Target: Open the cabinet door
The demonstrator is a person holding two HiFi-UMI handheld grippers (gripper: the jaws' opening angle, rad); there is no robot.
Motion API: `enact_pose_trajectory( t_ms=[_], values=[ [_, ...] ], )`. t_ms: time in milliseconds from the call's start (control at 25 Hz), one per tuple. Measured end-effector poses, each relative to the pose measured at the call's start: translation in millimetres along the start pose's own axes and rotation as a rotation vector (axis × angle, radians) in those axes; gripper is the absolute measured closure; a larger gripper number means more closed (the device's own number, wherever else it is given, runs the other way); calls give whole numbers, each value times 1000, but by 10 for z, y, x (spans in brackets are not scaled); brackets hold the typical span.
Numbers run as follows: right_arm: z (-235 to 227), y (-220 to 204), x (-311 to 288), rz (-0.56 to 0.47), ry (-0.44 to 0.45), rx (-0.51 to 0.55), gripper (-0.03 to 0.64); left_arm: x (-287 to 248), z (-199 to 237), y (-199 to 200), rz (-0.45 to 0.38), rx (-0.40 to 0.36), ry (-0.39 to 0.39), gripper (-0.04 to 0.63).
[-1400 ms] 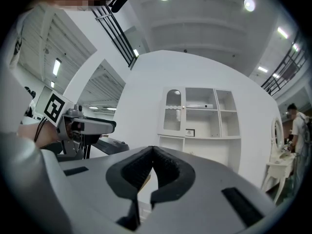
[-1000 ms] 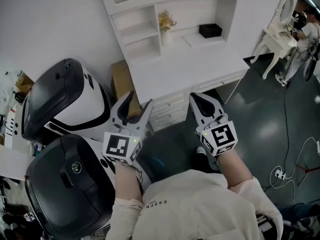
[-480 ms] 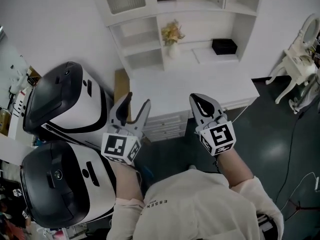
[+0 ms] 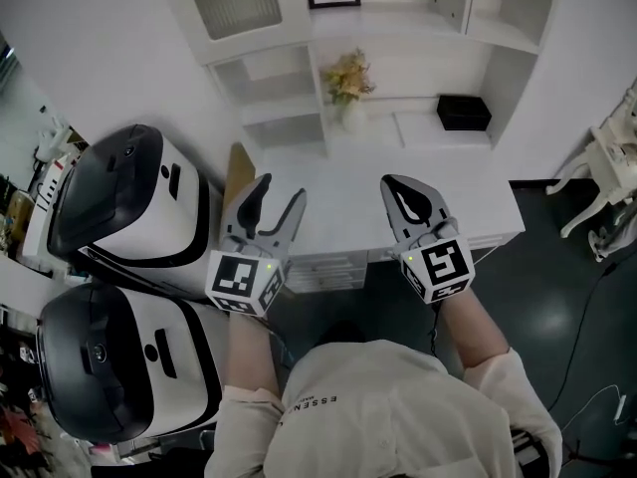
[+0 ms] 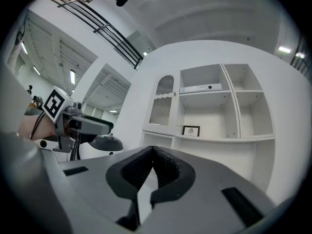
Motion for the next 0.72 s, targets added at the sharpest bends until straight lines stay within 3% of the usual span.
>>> enact_pose_trajectory(
  t_ms=[320, 600, 720],
  values=[
    [-571, 86, -607, -13, -12, 22, 601, -914, 372, 250, -46, -95, -24, 364],
    [-1063, 282, -1295, -8, -29, 37, 601, -1710, 888, 572, -91, -123, -40, 365],
    [-1176, 281, -1573, 8, -23, 38, 601, -1996, 1083, 749, -121, -178, -54, 365]
  ],
)
Point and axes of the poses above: the fingertips, and each gripper's own axes: x backward along the fingers, z to its left, y out of its top, the point moved 6 cm from there along x, backward along the fingers, and after that the axes turned 6 degrees about y, right-handed, at the moved point
